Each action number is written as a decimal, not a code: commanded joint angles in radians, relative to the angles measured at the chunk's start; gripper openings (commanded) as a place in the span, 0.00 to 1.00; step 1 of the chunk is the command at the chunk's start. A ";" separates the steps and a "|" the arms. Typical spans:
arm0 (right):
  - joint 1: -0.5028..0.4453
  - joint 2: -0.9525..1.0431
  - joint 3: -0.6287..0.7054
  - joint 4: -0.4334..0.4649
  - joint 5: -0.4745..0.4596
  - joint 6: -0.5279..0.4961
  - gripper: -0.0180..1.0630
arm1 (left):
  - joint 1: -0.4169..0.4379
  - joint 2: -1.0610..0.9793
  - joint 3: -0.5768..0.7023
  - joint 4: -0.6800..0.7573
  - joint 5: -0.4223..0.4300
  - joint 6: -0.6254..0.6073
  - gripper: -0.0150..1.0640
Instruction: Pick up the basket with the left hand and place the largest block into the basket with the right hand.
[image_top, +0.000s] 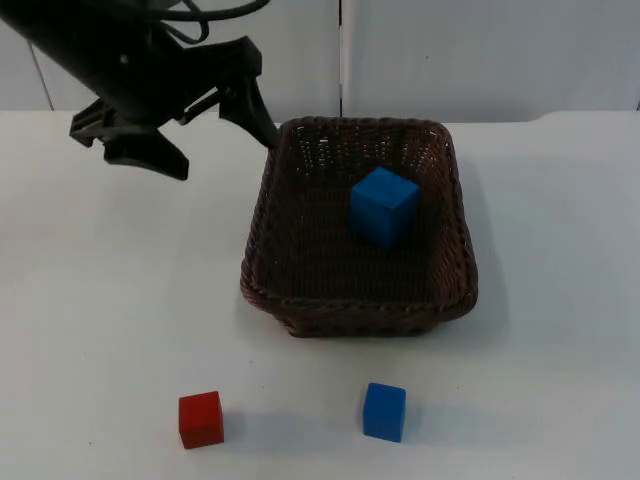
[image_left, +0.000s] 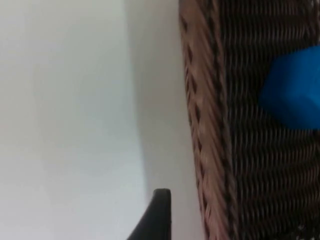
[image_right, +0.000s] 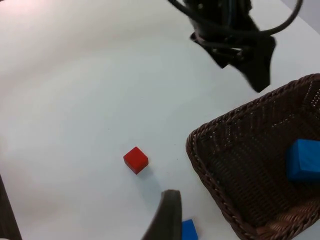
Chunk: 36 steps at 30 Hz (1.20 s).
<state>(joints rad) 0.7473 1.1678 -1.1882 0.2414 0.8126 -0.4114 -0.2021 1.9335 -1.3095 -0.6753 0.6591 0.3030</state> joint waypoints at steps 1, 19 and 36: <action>0.005 -0.009 0.005 -0.003 -0.019 0.004 0.70 | -0.005 -0.038 0.038 0.008 -0.015 0.005 0.80; 0.005 -0.009 0.005 0.008 -0.058 0.058 0.70 | -0.134 -0.361 0.306 0.042 -0.072 0.032 0.80; 0.005 -0.226 0.248 0.009 -0.159 0.073 0.70 | -0.147 -0.675 0.454 0.082 -0.124 0.032 0.80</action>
<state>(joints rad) 0.7473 0.9896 -0.9780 0.2435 0.6760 -0.3508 -0.3440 1.2994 -0.8744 -0.6043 0.5586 0.3323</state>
